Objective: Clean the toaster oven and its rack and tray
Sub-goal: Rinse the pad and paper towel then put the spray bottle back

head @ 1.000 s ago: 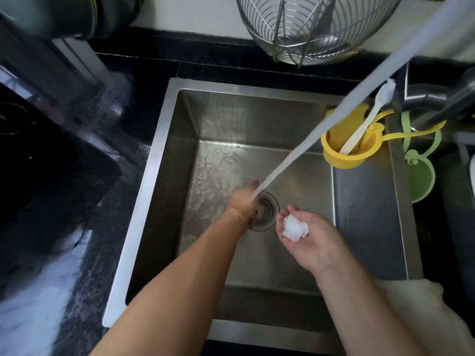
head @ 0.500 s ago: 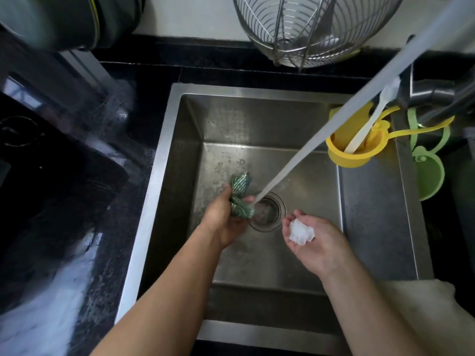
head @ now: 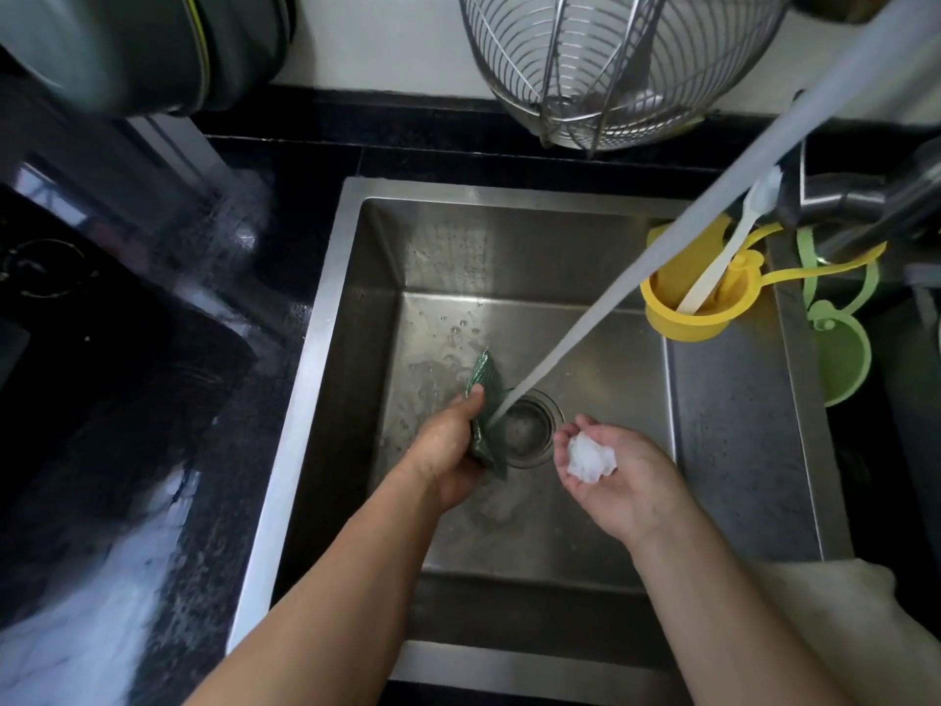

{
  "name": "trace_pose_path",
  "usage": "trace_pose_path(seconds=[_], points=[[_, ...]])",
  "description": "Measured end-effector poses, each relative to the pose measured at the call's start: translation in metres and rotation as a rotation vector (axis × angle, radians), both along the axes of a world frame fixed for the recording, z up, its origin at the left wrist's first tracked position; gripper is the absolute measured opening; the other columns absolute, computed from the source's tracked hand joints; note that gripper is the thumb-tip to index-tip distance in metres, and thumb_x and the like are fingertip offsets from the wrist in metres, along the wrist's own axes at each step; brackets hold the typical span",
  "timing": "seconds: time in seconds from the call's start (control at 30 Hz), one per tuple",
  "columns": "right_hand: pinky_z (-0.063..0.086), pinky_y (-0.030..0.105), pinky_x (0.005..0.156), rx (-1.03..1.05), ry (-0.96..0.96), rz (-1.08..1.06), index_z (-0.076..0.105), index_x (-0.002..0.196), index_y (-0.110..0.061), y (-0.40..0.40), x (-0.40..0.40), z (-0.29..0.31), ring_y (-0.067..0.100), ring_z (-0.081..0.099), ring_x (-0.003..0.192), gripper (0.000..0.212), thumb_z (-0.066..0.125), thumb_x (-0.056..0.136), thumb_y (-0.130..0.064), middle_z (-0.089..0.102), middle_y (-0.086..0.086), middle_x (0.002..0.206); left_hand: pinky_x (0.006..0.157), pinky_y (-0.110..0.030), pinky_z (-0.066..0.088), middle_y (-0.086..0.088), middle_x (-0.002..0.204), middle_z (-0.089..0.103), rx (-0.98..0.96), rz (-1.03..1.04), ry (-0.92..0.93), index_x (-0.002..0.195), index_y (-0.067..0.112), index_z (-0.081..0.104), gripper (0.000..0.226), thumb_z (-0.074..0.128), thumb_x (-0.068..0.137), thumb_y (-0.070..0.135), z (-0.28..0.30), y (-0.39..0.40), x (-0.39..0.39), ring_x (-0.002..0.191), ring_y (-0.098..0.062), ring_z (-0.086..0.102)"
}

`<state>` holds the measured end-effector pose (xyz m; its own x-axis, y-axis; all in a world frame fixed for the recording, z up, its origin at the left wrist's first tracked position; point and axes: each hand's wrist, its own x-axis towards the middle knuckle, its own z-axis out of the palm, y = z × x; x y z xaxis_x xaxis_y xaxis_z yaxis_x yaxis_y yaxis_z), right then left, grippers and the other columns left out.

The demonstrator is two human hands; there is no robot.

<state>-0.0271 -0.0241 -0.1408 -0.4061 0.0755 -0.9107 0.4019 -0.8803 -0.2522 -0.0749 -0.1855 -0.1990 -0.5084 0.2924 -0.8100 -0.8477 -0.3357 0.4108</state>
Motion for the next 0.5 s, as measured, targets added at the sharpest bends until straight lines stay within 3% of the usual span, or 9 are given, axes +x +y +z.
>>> trace_pose_path(seconds=[0.1,0.17,0.27,0.4,0.5], points=[[0.053,0.032,0.077,-0.004,0.013,-0.008,0.06,0.108,0.0,0.002,0.0,0.001,0.025,0.061,0.079,0.015,0.052,0.096,0.001,0.06,0.016,0.092,0.097,-0.065,0.052,-0.026,0.137,0.062,0.169,0.079,-0.1,0.142,0.006,0.056,0.049,0.039,0.109,0.038,0.002,-0.004,-0.003,0.128,-0.041,0.061],[0.052,0.031,0.078,-0.008,0.011,-0.004,0.059,0.109,0.0,0.002,0.002,0.001,0.024,0.06,0.079,0.015,0.05,0.097,0.0,0.06,0.015,0.092,0.094,-0.068,0.05,-0.029,0.141,0.058,0.27,0.127,-0.144,0.137,0.001,0.059,0.053,0.035,0.11,0.04,0.009,-0.005,-0.003,0.133,-0.04,0.056],[0.052,0.031,0.082,-0.019,0.01,-0.005,0.059,0.114,0.0,0.002,0.005,0.003,0.024,0.06,0.081,0.019,0.051,0.096,0.0,0.059,0.016,0.094,0.095,-0.067,0.049,-0.028,0.14,0.059,0.342,0.184,-0.162,0.134,0.002,0.061,0.061,0.032,0.109,0.05,0.018,-0.002,-0.002,0.125,-0.037,0.06],[0.052,0.032,0.084,-0.009,0.007,-0.017,0.06,0.117,0.001,0.002,0.009,0.007,0.026,0.061,0.085,0.023,0.053,0.095,0.001,0.06,0.017,0.098,0.112,-0.055,0.043,-0.026,0.133,0.065,0.32,0.218,-0.167,0.135,0.0,0.062,0.064,0.035,0.108,0.052,0.018,0.0,-0.004,0.125,-0.037,0.061],[0.051,0.033,0.089,-0.013,0.011,-0.027,0.06,0.12,0.001,0.002,0.011,0.01,0.026,0.061,0.085,0.026,0.052,0.095,0.001,0.06,0.017,0.098,0.107,-0.054,0.045,-0.024,0.122,0.071,0.387,0.222,-0.134,0.121,0.0,0.074,0.067,0.037,0.106,0.054,0.024,-0.002,-0.002,0.106,-0.037,0.071]])
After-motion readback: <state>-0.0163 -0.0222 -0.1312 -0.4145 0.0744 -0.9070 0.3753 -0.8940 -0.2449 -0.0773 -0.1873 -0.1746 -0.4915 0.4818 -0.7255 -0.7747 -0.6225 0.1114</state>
